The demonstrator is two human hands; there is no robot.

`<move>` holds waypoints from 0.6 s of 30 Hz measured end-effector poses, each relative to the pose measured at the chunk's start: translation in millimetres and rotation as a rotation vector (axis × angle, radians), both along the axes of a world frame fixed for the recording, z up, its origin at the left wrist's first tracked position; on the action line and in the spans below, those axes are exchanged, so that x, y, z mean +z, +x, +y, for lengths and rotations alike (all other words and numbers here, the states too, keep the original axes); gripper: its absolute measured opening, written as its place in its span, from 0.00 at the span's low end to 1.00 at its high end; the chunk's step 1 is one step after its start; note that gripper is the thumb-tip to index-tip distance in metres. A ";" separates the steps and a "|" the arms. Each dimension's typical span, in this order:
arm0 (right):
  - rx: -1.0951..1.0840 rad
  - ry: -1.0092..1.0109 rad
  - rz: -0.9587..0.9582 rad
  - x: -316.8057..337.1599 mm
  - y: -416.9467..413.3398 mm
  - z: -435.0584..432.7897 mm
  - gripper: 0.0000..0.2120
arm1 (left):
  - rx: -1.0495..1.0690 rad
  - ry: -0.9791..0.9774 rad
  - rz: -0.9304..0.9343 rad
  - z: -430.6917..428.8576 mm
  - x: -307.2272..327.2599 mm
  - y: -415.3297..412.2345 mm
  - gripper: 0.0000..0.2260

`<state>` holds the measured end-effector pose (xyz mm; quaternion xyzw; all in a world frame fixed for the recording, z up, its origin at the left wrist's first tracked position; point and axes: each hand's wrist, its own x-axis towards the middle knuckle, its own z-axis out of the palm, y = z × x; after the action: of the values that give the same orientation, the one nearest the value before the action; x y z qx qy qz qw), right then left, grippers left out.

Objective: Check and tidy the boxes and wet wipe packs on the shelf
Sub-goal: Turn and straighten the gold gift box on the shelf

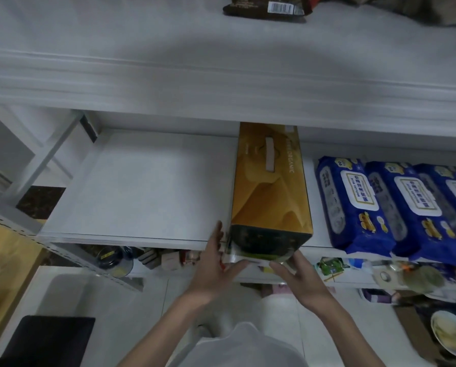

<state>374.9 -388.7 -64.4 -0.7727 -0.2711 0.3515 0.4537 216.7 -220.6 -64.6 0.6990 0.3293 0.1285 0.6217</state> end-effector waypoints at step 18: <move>-0.117 0.187 -0.023 81.6 -63.1 -30.4 0.20 | 0.097 0.323 -0.052 -47.5 81.4 -36.9 0.40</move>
<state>311.7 -419.1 17.2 -0.7454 -0.2624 0.2886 0.5405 179.9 -268.1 16.8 0.7697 0.3215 0.2275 0.5025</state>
